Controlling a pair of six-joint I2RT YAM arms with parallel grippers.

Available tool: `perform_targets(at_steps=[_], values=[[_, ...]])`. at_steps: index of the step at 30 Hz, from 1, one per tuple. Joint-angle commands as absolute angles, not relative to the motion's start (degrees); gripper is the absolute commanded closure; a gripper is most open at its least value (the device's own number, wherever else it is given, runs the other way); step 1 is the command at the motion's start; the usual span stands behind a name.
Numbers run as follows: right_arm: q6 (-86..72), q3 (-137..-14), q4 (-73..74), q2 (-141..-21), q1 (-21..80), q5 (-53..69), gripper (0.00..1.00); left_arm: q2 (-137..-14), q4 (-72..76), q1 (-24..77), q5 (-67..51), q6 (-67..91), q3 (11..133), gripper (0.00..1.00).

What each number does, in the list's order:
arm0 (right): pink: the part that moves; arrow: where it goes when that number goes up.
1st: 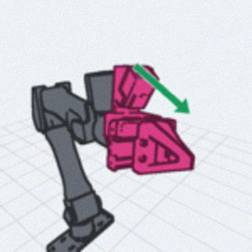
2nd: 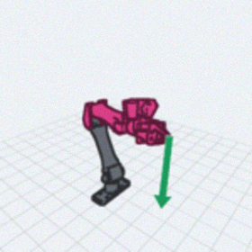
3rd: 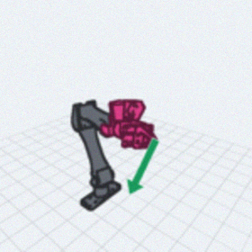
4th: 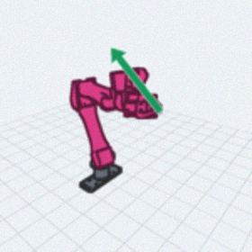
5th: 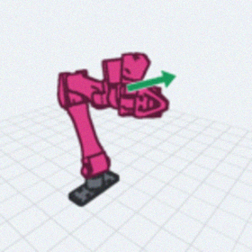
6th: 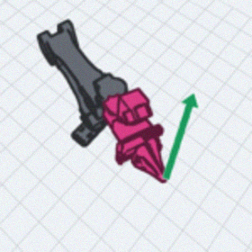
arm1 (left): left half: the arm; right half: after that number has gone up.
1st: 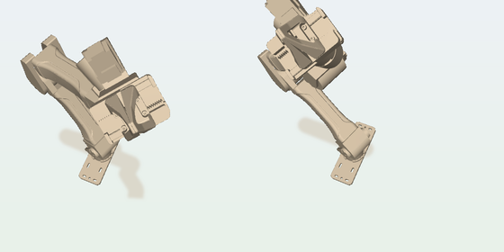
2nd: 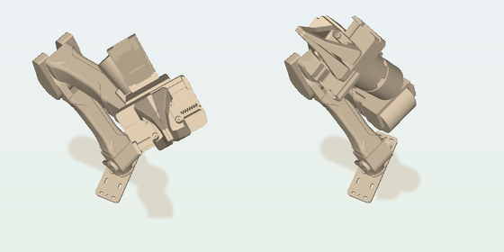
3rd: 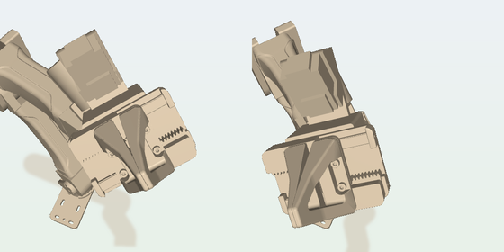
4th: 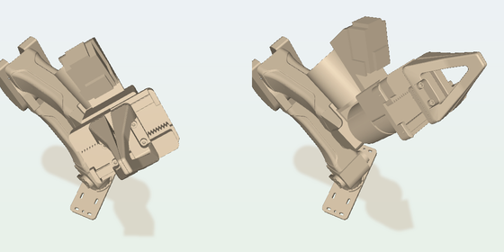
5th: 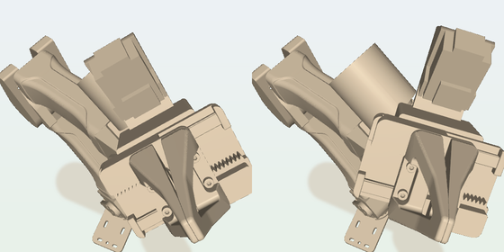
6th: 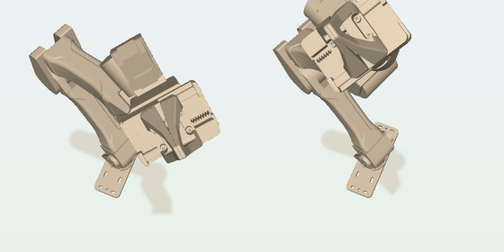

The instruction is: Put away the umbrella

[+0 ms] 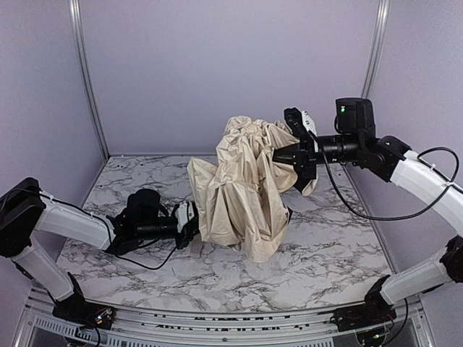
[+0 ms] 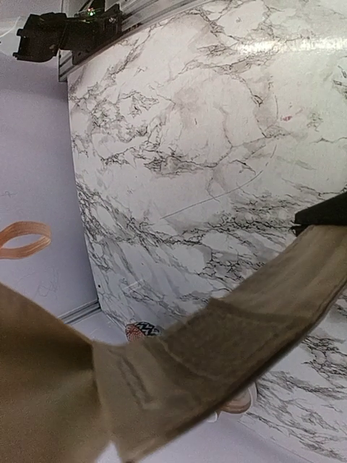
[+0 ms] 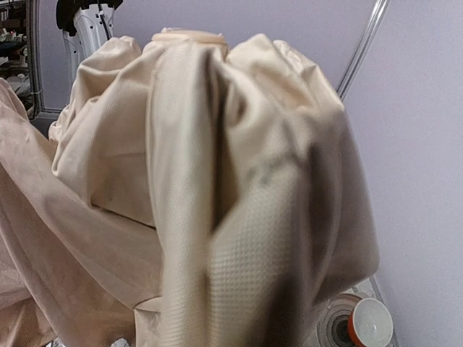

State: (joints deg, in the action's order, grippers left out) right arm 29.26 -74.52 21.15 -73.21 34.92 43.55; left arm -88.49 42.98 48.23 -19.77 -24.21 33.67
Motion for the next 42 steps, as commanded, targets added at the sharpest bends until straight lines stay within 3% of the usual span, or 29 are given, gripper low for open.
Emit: perform_targets(at_steps=[1,8,13,21,28,42], values=[[32.92,-79.43,21.31,-73.14,35.28,44.57,1.00,-90.75,43.45,46.74,-18.07,-27.30,35.38,1.00],[50.16,-79.27,39.11,-73.41,43.13,45.88,1.00,-95.71,43.98,41.08,-19.10,-31.26,40.04,1.00],[51.25,-78.66,43.60,-75.39,51.36,42.05,1.00,-97.57,45.10,37.84,-19.51,-34.67,42.91,1.00],[47.24,-71.14,36.89,-71.08,51.81,39.43,1.00,-94.74,46.23,35.41,-19.78,-37.24,40.18,0.97],[50.32,-68.60,36.65,-68.23,50.71,47.14,1.00,-94.36,50.93,35.32,-14.42,-39.23,38.52,0.99],[47.01,-73.10,42.56,-87.28,54.67,45.11,1.00,-88.01,51.69,35.42,-22.83,-39.43,44.26,0.96]])
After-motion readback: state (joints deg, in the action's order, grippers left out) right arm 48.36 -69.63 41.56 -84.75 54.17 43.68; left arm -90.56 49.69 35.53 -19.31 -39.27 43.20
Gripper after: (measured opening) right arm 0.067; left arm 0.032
